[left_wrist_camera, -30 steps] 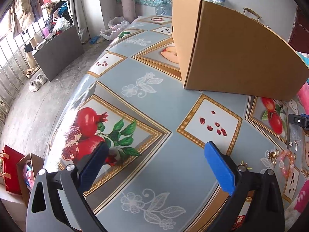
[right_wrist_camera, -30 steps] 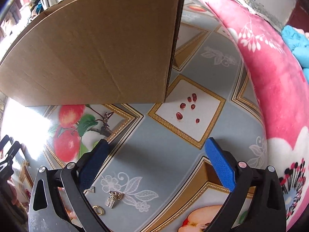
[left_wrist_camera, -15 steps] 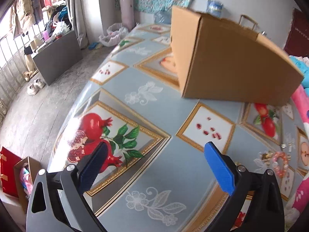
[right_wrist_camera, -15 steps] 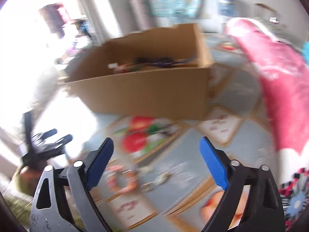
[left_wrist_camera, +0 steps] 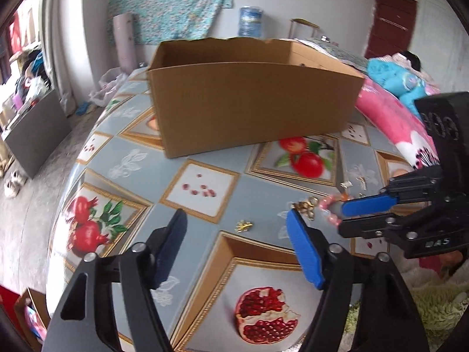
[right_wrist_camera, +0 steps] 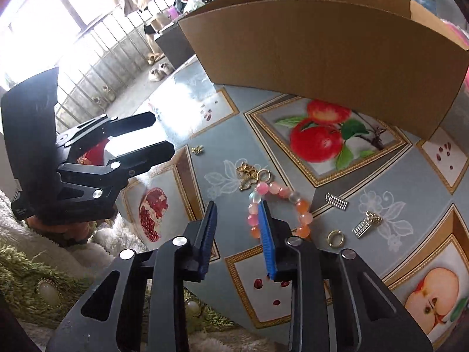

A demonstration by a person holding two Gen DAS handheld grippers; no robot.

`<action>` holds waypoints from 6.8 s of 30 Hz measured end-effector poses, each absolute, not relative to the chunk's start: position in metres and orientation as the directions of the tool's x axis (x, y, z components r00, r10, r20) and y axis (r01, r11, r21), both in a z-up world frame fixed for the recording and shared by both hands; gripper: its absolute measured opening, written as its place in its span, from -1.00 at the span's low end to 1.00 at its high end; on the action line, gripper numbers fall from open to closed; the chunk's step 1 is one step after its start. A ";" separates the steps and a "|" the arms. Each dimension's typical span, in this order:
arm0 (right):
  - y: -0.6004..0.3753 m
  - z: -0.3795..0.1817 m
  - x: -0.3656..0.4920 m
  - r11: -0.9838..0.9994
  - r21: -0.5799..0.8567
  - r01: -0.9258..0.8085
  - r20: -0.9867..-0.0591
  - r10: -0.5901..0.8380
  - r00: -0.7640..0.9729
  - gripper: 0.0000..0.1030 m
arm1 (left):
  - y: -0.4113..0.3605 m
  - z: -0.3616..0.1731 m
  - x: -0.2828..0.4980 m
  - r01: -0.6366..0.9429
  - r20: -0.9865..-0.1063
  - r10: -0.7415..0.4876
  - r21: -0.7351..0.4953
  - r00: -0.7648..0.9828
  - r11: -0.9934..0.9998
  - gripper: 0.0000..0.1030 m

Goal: Organize jewelry

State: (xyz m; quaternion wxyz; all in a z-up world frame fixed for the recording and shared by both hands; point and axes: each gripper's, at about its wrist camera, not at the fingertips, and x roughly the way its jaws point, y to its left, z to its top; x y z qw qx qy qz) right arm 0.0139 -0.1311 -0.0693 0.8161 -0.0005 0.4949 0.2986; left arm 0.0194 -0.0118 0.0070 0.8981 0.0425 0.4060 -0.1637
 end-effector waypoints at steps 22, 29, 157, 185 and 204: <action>-0.184 -0.048 -0.012 0.887 0.279 -0.369 -0.825 0.418 0.381 -0.81 | -0.070 -0.018 0.033 0.580 -0.776 -0.399 -0.054 0.488 0.813 -0.52; -0.208 -0.033 -0.013 0.868 0.343 -0.358 -0.763 0.480 0.432 -0.74 | -0.078 -0.027 0.038 0.600 -0.797 -0.388 -0.040 0.463 0.799 -0.52; -0.193 -0.058 0.001 0.926 0.281 -0.253 -0.764 0.375 0.525 -0.84 | -0.028 -0.028 0.049 0.466 -0.818 -0.222 0.062 0.530 0.882 -0.92; -0.194 0.060 0.086 0.858 0.233 -0.457 -0.478 0.511 0.715 -0.83 | -0.030 0.122 0.137 0.500 -0.552 -0.468 -0.103 0.690 0.860 -0.92; -0.209 0.027 0.202 0.889 0.320 -0.328 -0.641 0.458 0.616 -0.74 | -0.035 0.058 0.282 0.335 -0.767 -0.469 -0.344 0.439 0.877 -0.41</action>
